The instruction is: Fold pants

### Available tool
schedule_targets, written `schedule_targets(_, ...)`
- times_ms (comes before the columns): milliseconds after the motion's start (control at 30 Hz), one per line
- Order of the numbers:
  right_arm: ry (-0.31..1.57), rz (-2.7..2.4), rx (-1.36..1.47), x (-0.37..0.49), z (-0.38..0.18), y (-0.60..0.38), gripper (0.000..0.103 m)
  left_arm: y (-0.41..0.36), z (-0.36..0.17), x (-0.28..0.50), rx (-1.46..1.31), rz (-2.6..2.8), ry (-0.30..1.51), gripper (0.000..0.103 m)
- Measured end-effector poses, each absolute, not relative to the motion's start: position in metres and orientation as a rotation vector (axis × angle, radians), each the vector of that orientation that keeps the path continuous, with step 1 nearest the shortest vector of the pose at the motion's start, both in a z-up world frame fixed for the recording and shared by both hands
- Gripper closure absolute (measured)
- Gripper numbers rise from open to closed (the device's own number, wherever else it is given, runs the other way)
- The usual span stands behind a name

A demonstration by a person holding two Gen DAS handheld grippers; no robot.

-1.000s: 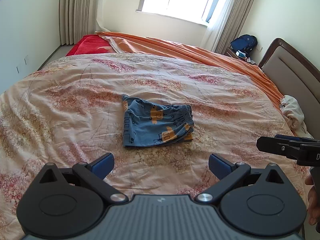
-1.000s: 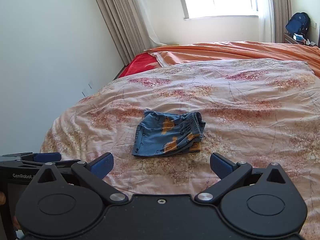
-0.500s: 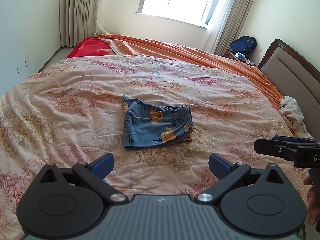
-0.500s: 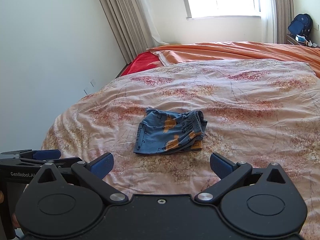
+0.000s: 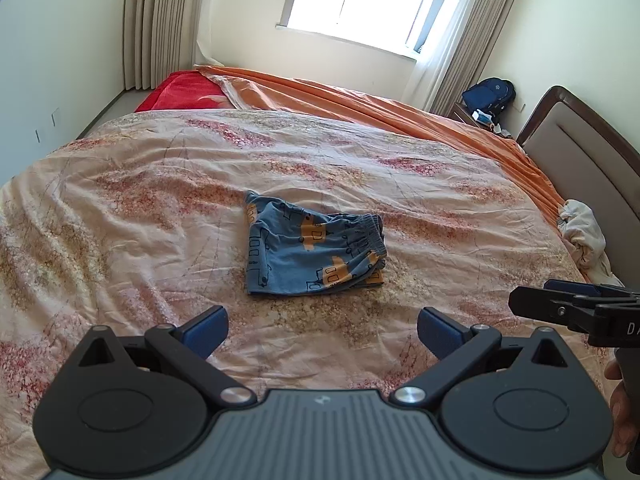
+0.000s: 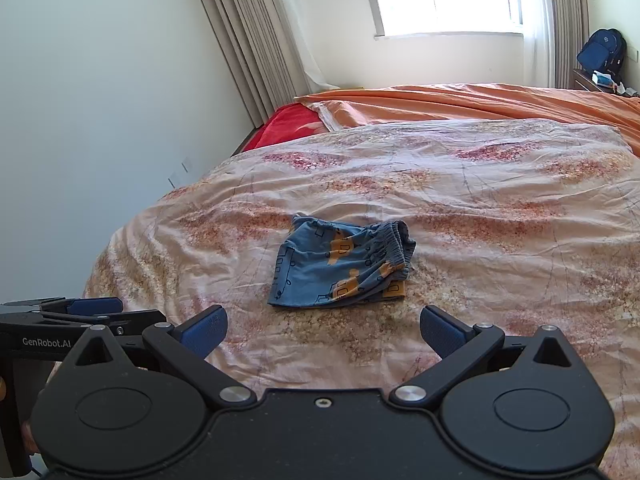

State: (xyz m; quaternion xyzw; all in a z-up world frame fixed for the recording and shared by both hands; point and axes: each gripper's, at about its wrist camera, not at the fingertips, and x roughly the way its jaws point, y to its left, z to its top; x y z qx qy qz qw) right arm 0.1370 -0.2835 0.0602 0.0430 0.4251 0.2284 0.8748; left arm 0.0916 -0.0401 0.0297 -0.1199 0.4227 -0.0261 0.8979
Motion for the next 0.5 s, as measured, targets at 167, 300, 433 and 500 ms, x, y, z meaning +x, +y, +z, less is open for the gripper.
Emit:
schedule_targets(167,0.889,0.480,0.096,0.136,0.061,-0.283,0.001,-0.045,0.030,0.090,-0.158,0.029,0.871,0.000)
schedule_targets(300,0.890,0.486,0.101,0.135,0.060,-0.282,0.001,-0.042,0.034,0.086,-0.170,0.051,0.829,0.000)
schedule_targets(433,0.892,0.488,0.102,0.132,0.060,-0.282,0.001,-0.043,0.038,0.084,-0.170,0.049,0.790,0.001)
schedule_targets(500,0.894,0.488,0.100,0.131,0.059,-0.282,0.001,-0.044,0.039,0.084,-0.172,0.045,0.782,0.000)
